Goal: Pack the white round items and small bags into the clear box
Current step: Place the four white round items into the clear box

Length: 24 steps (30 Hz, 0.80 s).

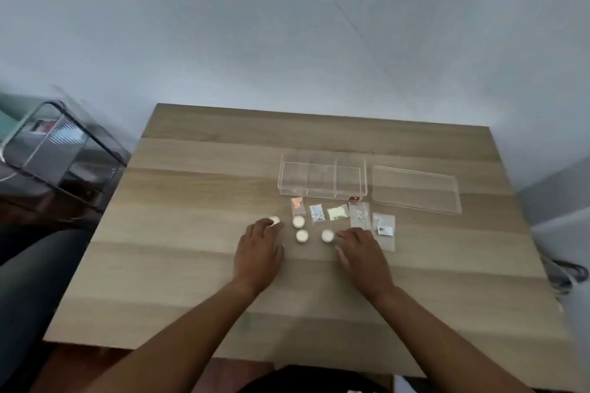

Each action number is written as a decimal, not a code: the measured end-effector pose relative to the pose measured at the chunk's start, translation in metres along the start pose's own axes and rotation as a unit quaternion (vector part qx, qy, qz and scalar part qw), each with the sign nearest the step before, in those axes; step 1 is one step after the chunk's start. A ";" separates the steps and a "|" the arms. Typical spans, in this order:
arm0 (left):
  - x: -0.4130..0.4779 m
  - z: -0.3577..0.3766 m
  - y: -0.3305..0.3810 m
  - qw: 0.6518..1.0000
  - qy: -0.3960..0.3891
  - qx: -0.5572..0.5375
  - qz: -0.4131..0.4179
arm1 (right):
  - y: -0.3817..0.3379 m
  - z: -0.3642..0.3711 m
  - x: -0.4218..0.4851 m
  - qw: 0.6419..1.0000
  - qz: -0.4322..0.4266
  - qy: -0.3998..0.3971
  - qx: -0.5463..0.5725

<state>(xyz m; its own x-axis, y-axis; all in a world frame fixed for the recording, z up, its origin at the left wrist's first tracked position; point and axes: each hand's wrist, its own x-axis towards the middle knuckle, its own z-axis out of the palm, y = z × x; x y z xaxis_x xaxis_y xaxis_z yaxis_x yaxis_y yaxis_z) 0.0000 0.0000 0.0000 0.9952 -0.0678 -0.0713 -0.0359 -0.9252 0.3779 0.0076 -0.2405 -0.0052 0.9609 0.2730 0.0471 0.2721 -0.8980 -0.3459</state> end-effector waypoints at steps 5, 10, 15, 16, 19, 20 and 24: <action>0.026 -0.012 0.000 1.000 -0.018 0.004 -0.008 | -0.021 -0.001 0.026 0.999 -0.008 -0.040 -0.023; 0.037 -0.013 -0.002 0.997 -0.061 -0.020 -0.042 | -0.024 0.000 0.030 0.996 0.015 -0.085 -0.024; 0.040 -0.010 -0.005 0.995 -0.066 -0.051 -0.059 | -0.021 0.003 0.028 0.995 0.022 -0.101 0.008; 0.040 -0.009 -0.006 0.994 -0.064 -0.058 -0.061 | -0.020 0.003 0.029 0.994 0.023 -0.101 0.015; 0.041 -0.008 -0.006 0.994 -0.061 -0.070 -0.065 | -0.021 0.003 0.030 0.994 0.027 -0.099 0.025; 0.041 -0.007 -0.006 0.993 -0.060 -0.073 -0.066 | -0.020 0.003 0.031 0.994 0.030 -0.097 0.032; 0.045 -0.009 -0.006 0.993 -0.050 -0.086 -0.056 | -0.019 0.001 0.033 0.993 0.046 -0.095 0.058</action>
<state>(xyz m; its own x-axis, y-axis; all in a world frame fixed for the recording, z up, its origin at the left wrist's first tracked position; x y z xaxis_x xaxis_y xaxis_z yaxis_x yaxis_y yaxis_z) 0.0456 0.0063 0.0029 0.9778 -0.0119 -0.2093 0.0997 -0.8519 0.5141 0.0337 -0.2137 0.0018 0.9510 0.2621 -0.1643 0.1653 -0.8795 -0.4462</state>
